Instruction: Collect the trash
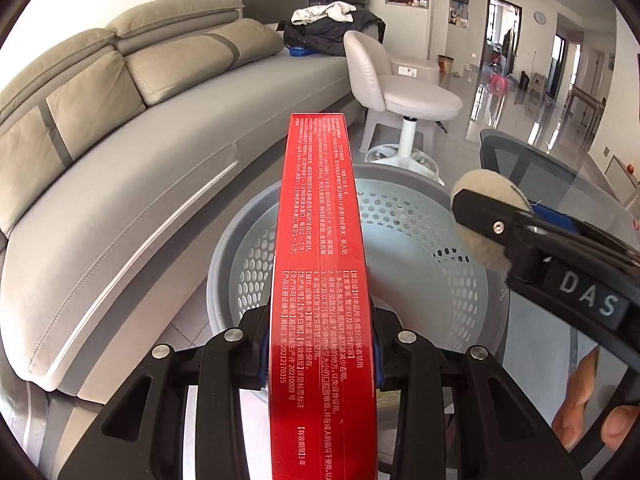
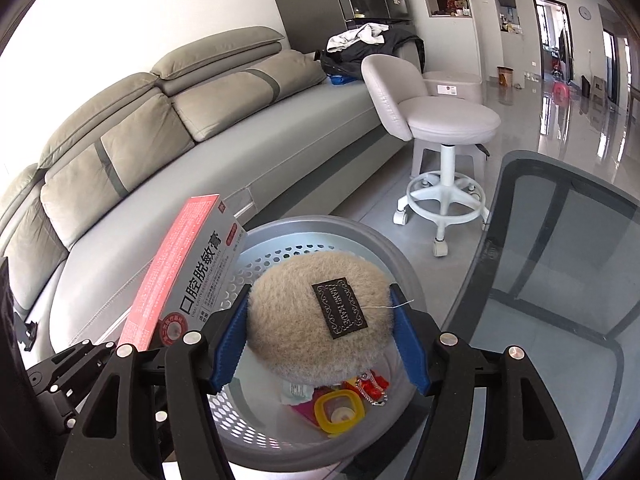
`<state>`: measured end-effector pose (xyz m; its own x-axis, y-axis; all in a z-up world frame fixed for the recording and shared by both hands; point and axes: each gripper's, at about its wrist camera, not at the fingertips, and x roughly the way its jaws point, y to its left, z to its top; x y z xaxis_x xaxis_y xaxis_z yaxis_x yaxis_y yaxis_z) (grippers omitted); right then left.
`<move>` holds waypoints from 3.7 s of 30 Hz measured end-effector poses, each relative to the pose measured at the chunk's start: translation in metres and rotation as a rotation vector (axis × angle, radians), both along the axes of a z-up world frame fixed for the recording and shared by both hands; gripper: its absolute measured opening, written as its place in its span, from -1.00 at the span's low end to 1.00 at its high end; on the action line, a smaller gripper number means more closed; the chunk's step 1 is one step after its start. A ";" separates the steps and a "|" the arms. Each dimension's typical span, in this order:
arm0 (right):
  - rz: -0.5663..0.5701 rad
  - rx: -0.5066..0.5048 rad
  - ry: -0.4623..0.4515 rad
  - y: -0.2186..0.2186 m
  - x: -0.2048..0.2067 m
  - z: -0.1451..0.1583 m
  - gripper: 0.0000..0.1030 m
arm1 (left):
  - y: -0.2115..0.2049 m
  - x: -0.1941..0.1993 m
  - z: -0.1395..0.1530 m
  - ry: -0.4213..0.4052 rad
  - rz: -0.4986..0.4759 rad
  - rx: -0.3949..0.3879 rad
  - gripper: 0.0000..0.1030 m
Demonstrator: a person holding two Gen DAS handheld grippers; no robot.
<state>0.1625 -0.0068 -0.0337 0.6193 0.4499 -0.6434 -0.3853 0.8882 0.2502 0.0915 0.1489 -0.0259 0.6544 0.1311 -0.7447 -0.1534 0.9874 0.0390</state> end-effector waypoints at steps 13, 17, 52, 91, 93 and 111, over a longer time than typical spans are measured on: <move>-0.041 -0.001 -0.024 -0.008 0.000 0.002 0.49 | 0.014 -0.002 0.005 -0.028 0.059 -0.010 0.31; -0.052 -0.014 -0.022 -0.007 -0.001 0.000 0.49 | 0.013 -0.003 0.006 -0.038 0.065 -0.004 0.33; -0.134 -0.188 -0.102 -0.005 -0.029 0.010 0.49 | 0.023 -0.009 0.022 -0.101 0.114 -0.007 0.72; -0.147 -0.193 -0.106 -0.005 -0.030 0.011 0.49 | 0.029 -0.008 0.021 -0.094 0.151 0.001 0.84; -0.147 -0.192 -0.107 -0.005 -0.029 0.011 0.49 | 0.029 -0.008 0.021 -0.094 0.152 0.001 0.84; -0.139 -0.200 -0.115 -0.004 -0.031 0.010 0.49 | 0.028 -0.011 0.026 -0.110 0.164 0.023 0.87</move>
